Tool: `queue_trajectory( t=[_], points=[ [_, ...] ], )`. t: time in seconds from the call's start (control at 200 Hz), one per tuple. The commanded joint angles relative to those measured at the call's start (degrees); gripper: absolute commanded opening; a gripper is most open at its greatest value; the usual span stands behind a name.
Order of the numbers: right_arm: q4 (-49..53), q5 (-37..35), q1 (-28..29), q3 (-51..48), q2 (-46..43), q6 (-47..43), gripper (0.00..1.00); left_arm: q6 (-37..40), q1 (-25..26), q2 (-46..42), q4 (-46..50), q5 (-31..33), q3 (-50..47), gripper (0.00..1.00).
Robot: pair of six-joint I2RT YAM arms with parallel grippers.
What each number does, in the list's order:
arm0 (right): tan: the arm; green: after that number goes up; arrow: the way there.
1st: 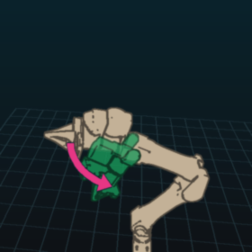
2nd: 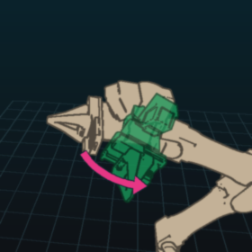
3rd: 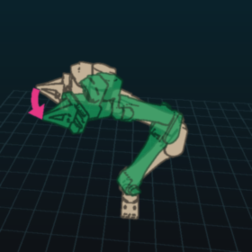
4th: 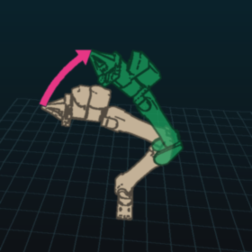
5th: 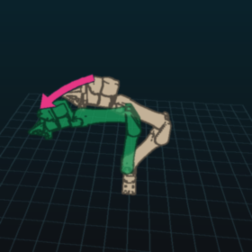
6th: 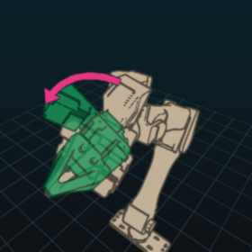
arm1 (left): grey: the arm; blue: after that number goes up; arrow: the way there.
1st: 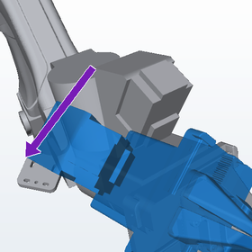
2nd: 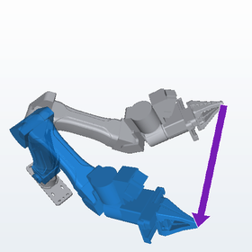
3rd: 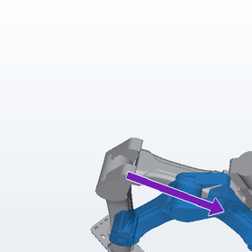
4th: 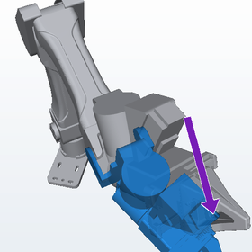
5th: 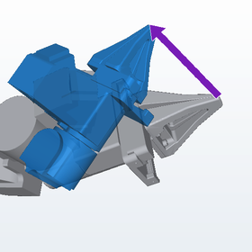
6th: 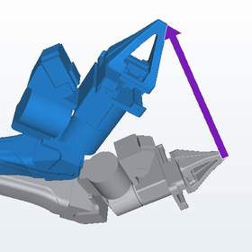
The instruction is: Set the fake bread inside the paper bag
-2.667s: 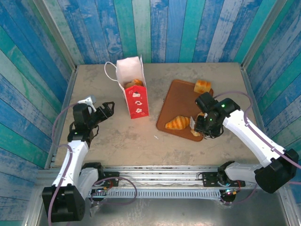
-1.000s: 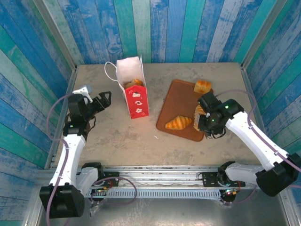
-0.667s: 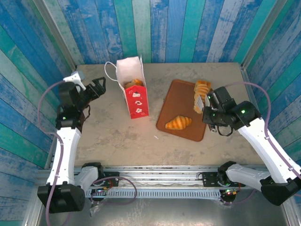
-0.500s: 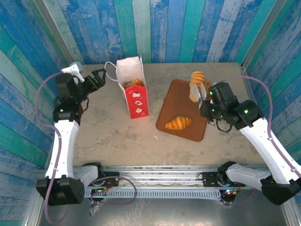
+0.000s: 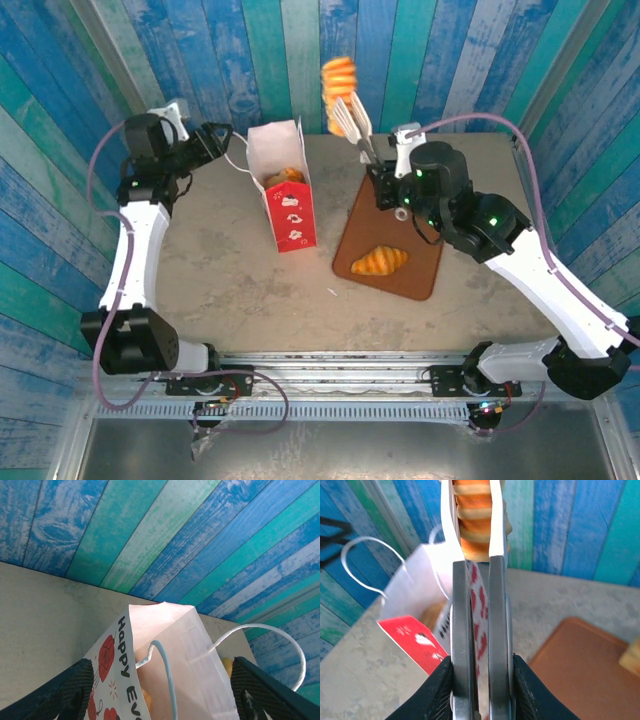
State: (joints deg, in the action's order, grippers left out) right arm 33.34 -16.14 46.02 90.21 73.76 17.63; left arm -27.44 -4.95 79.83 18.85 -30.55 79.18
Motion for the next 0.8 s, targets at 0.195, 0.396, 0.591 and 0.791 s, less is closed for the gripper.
queue_trajectory(
  t=[0.195,0.396,0.591,0.791],
  points=[
    [-14.6,3.4,3.5,7.5,7.6,-2.7,0.08,-1.0,-0.3,6.1,-2.9,-8.5,2.4,0.53],
    [-15.5,3.8,7.2,11.6,13.8,-2.6,0.09,-0.3,-0.2,6.8,-2.7,-8.2,2.3,0.3],
    [-14.0,4.5,8.1,13.1,18.3,0.7,0.09,1.7,-0.2,5.9,-1.2,-4.1,2.2,0.1],
    [-9.8,4.5,8.2,14.3,21.1,2.6,0.09,3.7,-0.2,4.3,0.3,-0.6,2.0,0.0]
  ],
)
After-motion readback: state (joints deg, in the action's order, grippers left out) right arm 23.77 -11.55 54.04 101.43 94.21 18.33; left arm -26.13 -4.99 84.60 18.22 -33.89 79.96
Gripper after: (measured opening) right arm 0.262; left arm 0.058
